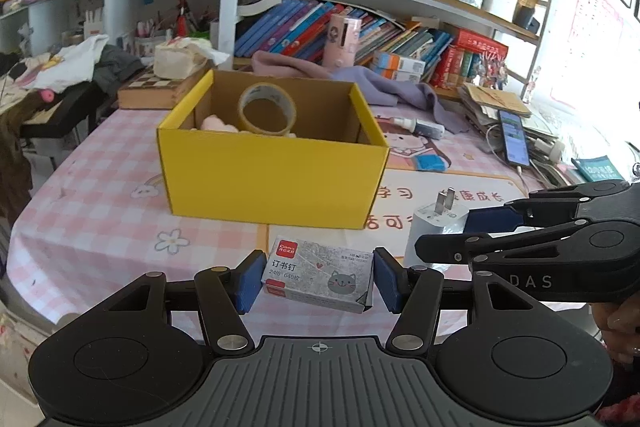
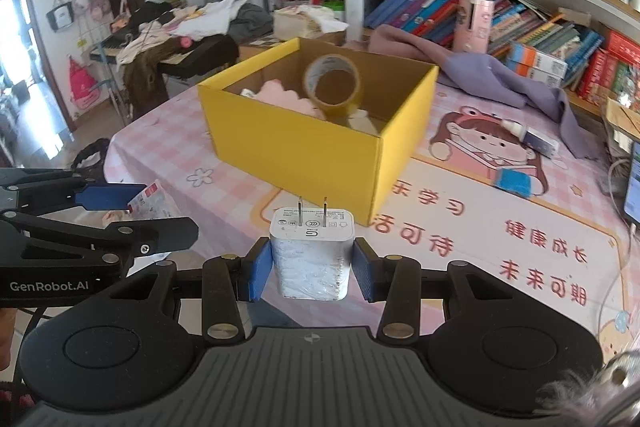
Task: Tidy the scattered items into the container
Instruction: 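Lower the stapler-refill box with the left gripper while the right gripper lowers the charger plug into the box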
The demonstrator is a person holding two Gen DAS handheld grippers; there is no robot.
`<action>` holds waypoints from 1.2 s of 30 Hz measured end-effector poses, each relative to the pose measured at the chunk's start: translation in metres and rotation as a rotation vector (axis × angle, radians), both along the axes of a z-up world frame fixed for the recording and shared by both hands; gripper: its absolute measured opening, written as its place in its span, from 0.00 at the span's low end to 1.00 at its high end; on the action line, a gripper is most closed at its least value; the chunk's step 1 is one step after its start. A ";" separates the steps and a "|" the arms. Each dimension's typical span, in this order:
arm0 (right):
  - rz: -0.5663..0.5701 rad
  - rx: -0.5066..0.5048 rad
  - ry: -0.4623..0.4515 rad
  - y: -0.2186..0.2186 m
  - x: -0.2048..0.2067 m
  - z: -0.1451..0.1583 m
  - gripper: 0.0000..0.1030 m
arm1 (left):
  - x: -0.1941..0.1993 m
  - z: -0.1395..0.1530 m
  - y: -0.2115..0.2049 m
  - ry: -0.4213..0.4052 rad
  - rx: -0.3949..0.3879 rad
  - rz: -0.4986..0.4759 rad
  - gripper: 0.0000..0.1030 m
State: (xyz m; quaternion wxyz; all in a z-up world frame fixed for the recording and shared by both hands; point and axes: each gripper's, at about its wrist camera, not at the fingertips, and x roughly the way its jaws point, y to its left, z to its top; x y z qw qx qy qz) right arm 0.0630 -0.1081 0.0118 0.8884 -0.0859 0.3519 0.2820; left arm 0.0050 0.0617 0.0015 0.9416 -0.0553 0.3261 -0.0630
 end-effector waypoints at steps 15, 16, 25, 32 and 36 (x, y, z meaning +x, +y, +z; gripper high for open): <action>0.072 0.013 -0.080 0.024 0.031 0.014 0.40 | 0.027 0.012 0.019 -0.035 0.009 0.044 0.55; 0.076 0.016 -0.091 0.026 0.034 0.016 0.40 | 0.032 0.014 0.020 -0.043 0.015 0.045 0.55; 0.100 0.042 -0.156 0.033 0.074 0.036 0.40 | 0.078 0.027 0.025 -0.077 0.044 0.036 0.55; 0.093 0.055 -0.146 0.036 0.117 0.041 0.40 | 0.119 0.033 0.028 -0.083 0.079 0.017 0.55; 0.106 0.049 -0.124 0.043 0.144 0.036 0.40 | 0.145 0.031 0.031 -0.064 0.113 0.008 0.55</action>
